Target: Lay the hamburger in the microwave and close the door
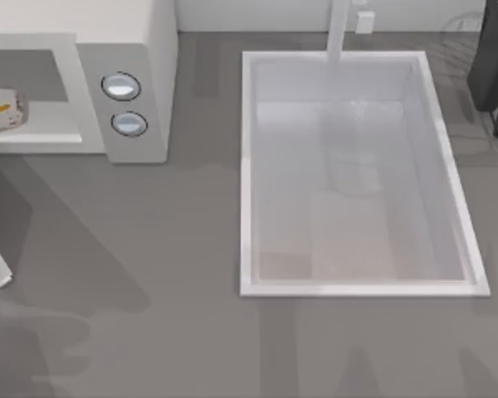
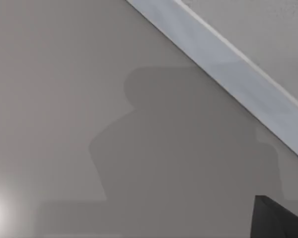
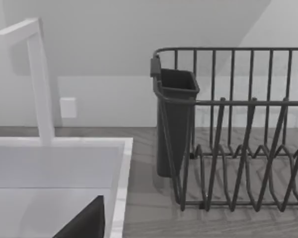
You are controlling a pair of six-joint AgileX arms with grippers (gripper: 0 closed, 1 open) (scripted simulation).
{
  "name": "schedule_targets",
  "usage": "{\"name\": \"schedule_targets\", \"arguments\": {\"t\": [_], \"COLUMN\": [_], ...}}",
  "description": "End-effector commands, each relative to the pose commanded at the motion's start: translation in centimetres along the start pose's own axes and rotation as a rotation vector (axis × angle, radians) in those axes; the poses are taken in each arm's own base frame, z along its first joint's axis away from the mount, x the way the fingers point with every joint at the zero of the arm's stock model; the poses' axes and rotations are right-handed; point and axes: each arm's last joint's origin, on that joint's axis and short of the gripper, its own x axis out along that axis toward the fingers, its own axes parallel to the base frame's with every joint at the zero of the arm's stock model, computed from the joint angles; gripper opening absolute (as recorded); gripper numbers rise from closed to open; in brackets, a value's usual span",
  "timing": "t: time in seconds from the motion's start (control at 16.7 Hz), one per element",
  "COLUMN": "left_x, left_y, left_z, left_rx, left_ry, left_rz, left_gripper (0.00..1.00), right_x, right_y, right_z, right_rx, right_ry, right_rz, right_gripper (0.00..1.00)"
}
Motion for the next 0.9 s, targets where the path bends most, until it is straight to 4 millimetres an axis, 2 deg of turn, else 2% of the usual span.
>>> {"name": "schedule_targets", "arguments": {"t": [0.18, 0.3, 0.72, 0.9], "left_x": [0.1, 0.3, 0.4, 0.1], "left_y": [-0.2, -1.2, -8.3, -9.8], "left_z": [0.0, 0.2, 0.2, 0.0], "left_rx": [-0.006, -0.011, 0.008, -0.002], "left_ry": [0.005, 0.014, 0.025, 0.005], "left_rz": [-0.001, 0.000, -0.014, -0.004], "left_gripper": [0.00, 0.00, 0.00, 0.00], "right_x": [0.0, 0.0, 0.0, 0.0], "right_y": [0.0, 0.0, 0.0, 0.0], "right_z": [0.0, 0.0, 0.0, 0.0], "right_rx": [0.000, 0.000, 0.000, 0.000], "right_ry": [0.000, 0.000, 0.000, 0.000], "right_rz": [0.000, 0.000, 0.000, 0.000], "right_gripper": [1.00, 1.00, 1.00, 1.00]}}
